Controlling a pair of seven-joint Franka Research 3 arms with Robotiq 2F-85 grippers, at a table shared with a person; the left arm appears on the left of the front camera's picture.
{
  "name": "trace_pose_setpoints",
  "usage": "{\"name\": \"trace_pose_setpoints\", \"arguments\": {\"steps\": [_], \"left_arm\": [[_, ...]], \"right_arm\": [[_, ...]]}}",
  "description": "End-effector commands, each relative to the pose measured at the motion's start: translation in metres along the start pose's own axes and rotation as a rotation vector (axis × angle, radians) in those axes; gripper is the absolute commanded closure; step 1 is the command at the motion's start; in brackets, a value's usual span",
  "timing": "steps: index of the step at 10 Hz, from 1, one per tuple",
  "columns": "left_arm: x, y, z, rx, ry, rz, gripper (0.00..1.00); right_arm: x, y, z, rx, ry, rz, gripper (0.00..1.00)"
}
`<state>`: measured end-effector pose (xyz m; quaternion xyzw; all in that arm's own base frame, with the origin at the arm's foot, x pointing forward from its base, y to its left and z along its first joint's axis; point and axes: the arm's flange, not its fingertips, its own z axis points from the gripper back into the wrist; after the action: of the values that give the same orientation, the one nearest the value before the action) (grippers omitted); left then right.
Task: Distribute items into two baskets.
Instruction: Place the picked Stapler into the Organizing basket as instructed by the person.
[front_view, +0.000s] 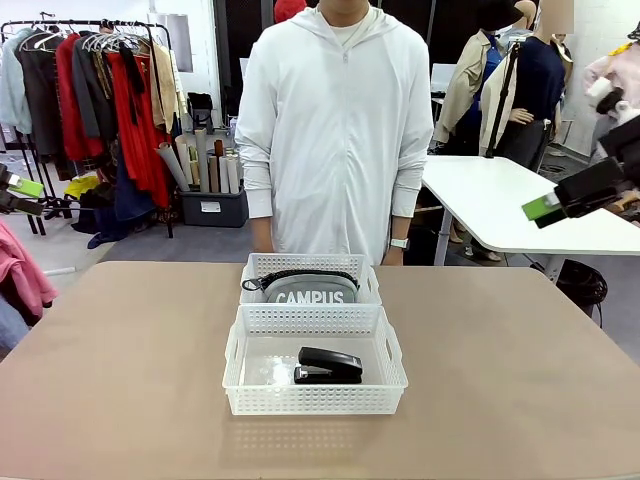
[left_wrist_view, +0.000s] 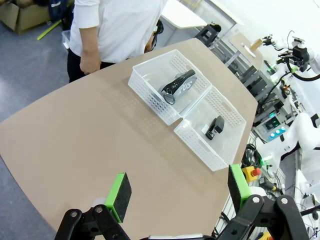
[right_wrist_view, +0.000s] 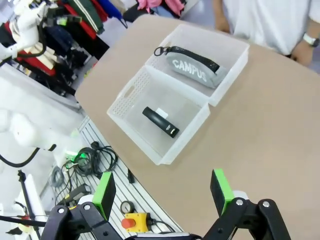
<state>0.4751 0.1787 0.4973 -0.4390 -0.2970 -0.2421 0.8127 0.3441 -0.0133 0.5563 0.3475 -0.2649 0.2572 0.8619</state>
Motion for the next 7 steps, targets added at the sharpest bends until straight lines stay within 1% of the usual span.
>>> {"name": "trace_pose_setpoints", "arguments": {"steps": [1,3,5,7], "left_arm": [[0.001,-0.002,0.001,0.002,-0.005,-0.003,0.0],[0.001,-0.002,0.001,0.002,-0.005,-0.003,0.0],[0.001,-0.002,0.001,0.002,-0.005,-0.003,0.0],[0.001,-0.002,0.001,0.002,-0.005,-0.003,0.0]], "right_arm": [[-0.006,-0.01,0.009,0.012,-0.007,-0.002,0.0],[-0.01,-0.022,0.017,-0.003,0.014,0.003,0.0],[-0.016,-0.032,0.024,0.009,-0.004,0.013,0.0],[-0.019,-0.034,0.025,-0.035,0.016,0.015,0.0]]}}
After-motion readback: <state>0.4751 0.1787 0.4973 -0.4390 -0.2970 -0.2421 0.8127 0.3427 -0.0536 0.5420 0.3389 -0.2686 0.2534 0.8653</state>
